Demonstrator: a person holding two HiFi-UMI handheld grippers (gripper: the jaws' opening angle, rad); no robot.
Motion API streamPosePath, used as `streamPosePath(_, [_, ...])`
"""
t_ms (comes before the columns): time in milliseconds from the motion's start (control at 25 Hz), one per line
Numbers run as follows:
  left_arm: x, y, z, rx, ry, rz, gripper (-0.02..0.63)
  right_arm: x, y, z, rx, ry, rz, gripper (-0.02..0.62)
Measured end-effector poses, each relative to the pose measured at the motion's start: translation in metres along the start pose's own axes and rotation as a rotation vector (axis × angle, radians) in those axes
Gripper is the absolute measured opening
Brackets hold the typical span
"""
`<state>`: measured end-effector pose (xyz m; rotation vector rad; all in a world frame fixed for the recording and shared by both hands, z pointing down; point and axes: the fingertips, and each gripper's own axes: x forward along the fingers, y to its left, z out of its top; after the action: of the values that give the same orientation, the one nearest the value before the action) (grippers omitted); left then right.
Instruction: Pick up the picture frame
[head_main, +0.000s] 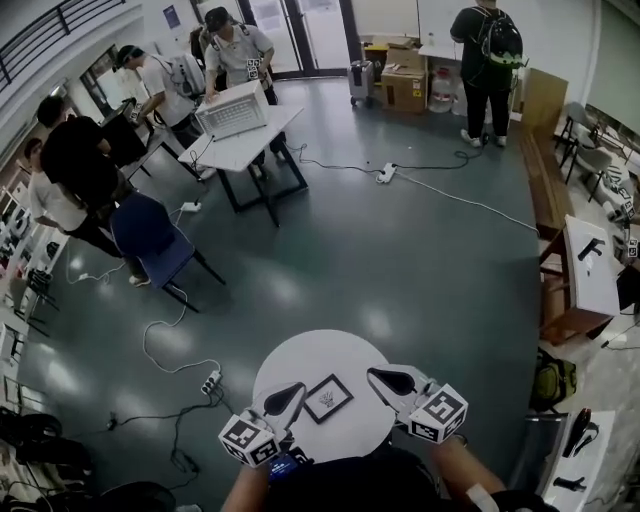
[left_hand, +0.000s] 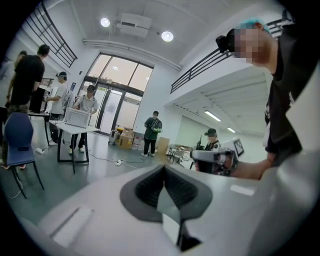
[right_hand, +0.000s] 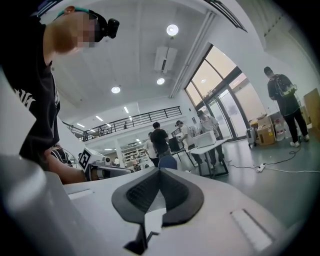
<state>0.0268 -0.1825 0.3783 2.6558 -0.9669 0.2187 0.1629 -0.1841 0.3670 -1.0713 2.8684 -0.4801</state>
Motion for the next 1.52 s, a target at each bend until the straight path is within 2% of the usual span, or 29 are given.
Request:
streamPosePath(240, [0.016,0.032,-0.009,-0.059,0.003,0.096,0.002,0.029,-0.030,-0.024,0.033,0.088,0.079,0.000])
streamPosePath(440, [-0.002,0.064,-0.037,-0.188,0.019,0.188,0.002,0.058,-0.031,-0.057,0.059,0.196,0.106,-0.001])
streamPosePath(800, [-0.029,0.116,-0.128,-0.410,0.081,0.240,0.003,0.118,-0.032,-0.124,0.094,0.332,0.075,0.039])
streamPosePath(1120, [-0.017,0.146,-0.207,-0.480,0.179,0.269,0.026,0.142,-0.050,-0.197,0.048,0.440,0.053,0.088])
streamPosePath(1320, [-0.013,0.153,-0.254,-0.534,0.229,0.315,0.046,0.143,-0.057,-0.241,0.070,0.494,0.059,0.101])
streamPosePath(1520, [-0.005,0.148,-0.296,-0.584,0.282,0.315,0.074,0.145,-0.061,-0.278,0.092,0.529,0.063,0.118])
